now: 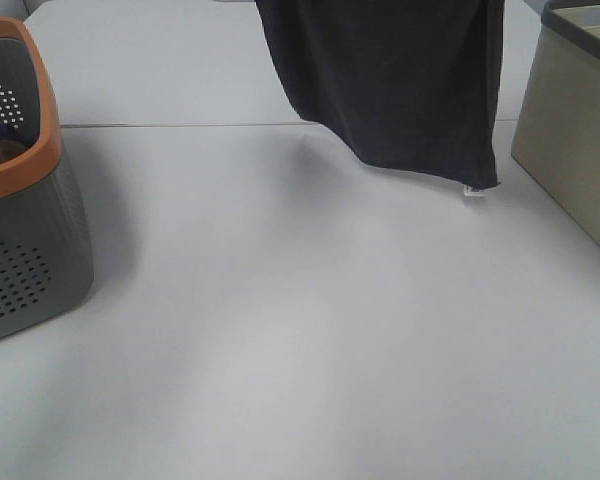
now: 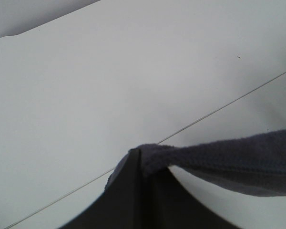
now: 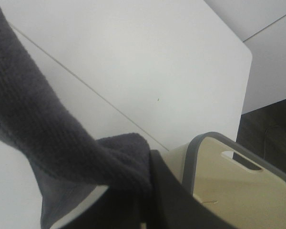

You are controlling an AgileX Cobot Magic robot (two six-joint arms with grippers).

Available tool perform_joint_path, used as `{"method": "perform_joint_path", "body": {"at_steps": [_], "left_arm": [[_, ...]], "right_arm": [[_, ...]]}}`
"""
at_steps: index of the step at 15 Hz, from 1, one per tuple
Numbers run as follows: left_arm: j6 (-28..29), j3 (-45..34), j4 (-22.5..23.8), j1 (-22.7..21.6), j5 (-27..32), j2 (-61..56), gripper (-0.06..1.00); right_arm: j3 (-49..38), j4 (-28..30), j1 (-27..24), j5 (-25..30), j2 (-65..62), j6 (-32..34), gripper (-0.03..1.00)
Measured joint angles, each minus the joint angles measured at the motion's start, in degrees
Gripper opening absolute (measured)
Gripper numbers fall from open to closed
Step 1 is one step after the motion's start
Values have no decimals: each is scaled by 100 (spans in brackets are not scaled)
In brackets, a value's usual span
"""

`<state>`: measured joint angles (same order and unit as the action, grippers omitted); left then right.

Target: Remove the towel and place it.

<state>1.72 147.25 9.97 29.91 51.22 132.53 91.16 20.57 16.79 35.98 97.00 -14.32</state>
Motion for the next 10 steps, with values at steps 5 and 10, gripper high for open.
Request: {"method": "perform_joint_path", "body": {"at_steps": [5, 10], "left_arm": [[0, 0, 556, 0, -476, 97, 0], [0, 0, 1071, -97, -922, 372, 0]], "right_arm": [[6, 309, 0, -670, 498, 0, 0], [384, 413, -6, -1558, 1186, 97, 0]]}}
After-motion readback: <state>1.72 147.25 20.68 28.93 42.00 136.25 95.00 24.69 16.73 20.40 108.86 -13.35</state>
